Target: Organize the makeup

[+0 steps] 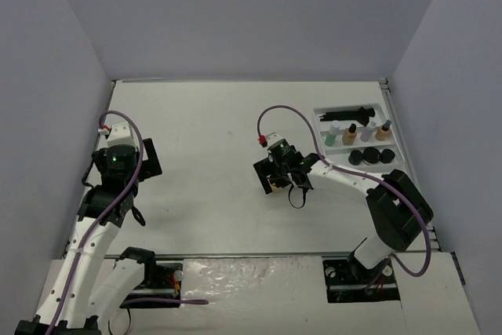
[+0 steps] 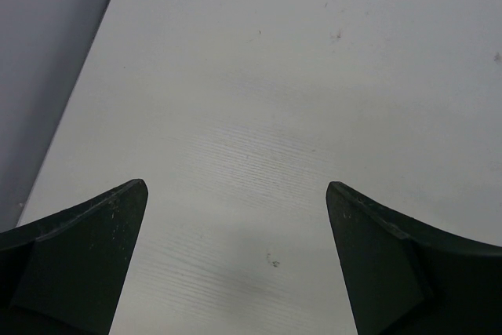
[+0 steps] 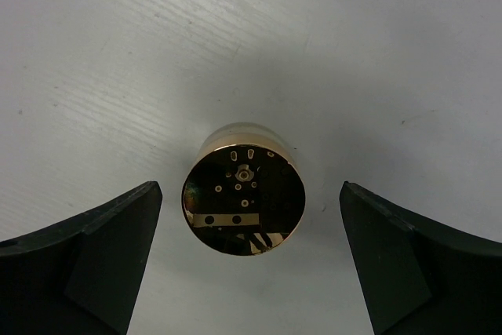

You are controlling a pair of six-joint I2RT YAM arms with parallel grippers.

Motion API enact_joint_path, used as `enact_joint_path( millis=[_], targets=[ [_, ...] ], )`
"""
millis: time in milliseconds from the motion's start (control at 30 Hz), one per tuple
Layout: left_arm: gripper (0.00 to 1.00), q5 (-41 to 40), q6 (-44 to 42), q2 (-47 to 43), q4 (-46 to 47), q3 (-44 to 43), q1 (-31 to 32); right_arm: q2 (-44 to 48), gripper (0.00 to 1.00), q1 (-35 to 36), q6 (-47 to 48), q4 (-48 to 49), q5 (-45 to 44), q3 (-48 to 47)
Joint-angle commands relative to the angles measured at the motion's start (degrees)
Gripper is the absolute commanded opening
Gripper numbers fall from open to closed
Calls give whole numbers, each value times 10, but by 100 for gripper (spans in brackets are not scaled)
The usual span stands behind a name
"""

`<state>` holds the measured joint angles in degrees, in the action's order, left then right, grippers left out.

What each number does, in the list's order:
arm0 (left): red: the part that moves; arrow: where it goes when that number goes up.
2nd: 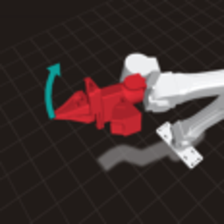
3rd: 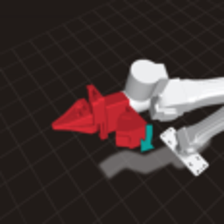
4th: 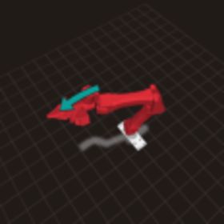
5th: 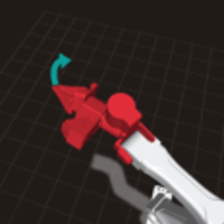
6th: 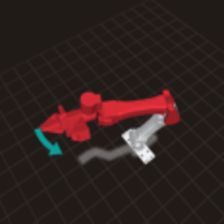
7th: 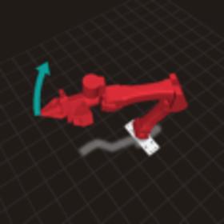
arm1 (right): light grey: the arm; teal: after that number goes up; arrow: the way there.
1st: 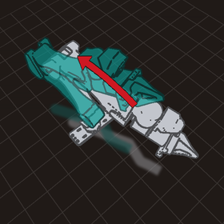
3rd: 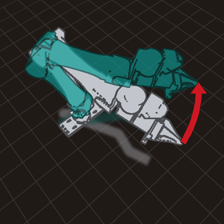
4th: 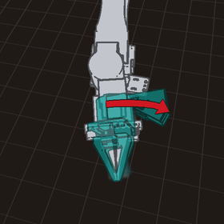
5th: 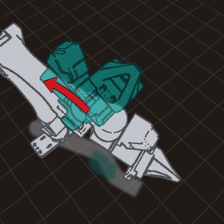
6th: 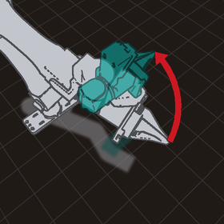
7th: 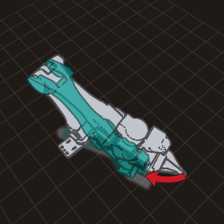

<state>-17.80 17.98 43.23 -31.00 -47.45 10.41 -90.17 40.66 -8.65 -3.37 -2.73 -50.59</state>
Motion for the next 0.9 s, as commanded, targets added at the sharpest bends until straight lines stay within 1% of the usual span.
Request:
enact_joint_path(
  millis=[0,200,300,333,433,533,633,700,767,867],
  targets=[
    [97,14,-14,30,39,-17,-9,4,89,4,-6,25,-31,-17],
    [97,16,-18,37,42,-17,-11,4,71,6,-9,27,-30,-9],
    [97,16,-20,38,42,-17,-11,2,57,6,-9,28,-28,-5],
    [97,16,-21,37,41,-16,-11,2,55,6,-9,28,-27,-3],
    [97,18,-21,35,42,-16,-11,2,40,7,-11,28,-28,-2],
    [97,19,-21,34,42,-16,-11,8,19,7,-13,28,-37,-1],
    [97,21,-21,33,42,-15,-11,35,5,5,-22,28,-58,2],
    [97,21,-21,31,42,-15,-11,57,0,-2,-31,28,-76,6],
    [97,22,-21,30,42,-15,-11,91,0,-13,-39,27,-102,9],
    [97,24,-21,28,44,-14,-11,136,0,-64,-57,27,-120,21]
  ],
)
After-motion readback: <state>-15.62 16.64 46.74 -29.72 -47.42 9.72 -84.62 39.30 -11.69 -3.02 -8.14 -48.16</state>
